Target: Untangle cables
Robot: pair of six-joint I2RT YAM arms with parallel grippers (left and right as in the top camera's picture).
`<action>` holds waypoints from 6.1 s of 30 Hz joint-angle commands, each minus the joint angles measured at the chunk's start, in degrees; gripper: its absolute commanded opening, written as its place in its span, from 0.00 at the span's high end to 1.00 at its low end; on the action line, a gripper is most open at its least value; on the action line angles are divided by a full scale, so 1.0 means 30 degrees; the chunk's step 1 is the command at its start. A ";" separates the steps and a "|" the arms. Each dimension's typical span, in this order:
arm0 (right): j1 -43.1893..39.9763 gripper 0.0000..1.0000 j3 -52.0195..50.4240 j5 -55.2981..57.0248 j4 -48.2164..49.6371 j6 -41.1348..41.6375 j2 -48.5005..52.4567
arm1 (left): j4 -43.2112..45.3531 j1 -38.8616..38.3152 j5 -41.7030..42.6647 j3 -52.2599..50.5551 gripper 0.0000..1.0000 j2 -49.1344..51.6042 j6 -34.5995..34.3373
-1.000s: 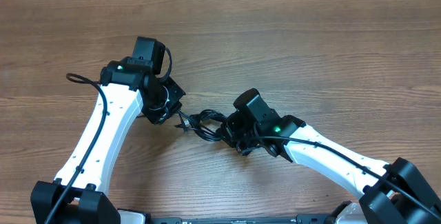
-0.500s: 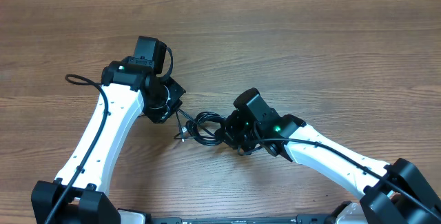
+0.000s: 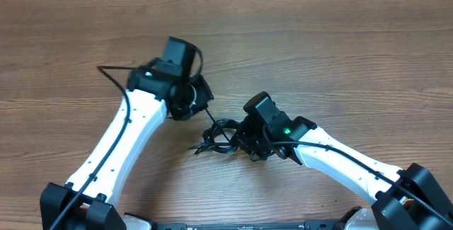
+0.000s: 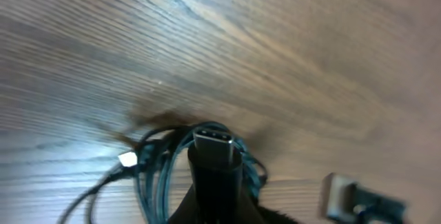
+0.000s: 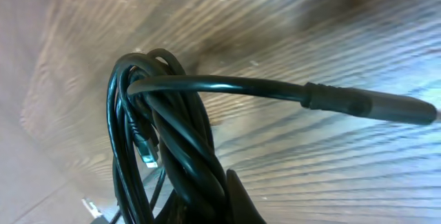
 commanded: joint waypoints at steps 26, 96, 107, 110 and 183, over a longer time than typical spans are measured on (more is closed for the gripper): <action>0.0058 0.94 -0.0889 0.0452 -0.0787 -0.0714 0.0255 | -0.6688 0.0153 0.2186 -0.0415 0.56 0.0780 -0.2433; 0.0058 0.91 -0.0889 0.0182 -0.1923 -0.0729 0.0255 | -0.0270 0.1923 0.1581 -0.4313 0.96 0.0721 -0.3162; 0.0058 0.91 -0.0889 0.0306 -0.1931 -0.0736 0.0255 | -0.1545 0.2135 -0.1661 -0.0838 0.96 0.0721 -0.1800; 0.0058 0.90 -0.0889 0.0313 -0.1923 -0.0736 0.0255 | -0.1596 0.2135 -0.1173 -0.0845 0.96 0.0721 -0.1785; 0.0058 0.88 -0.0889 0.0153 -0.1923 -0.0925 0.0255 | -0.0109 -0.1610 0.1814 -0.7278 0.71 0.0750 -0.6936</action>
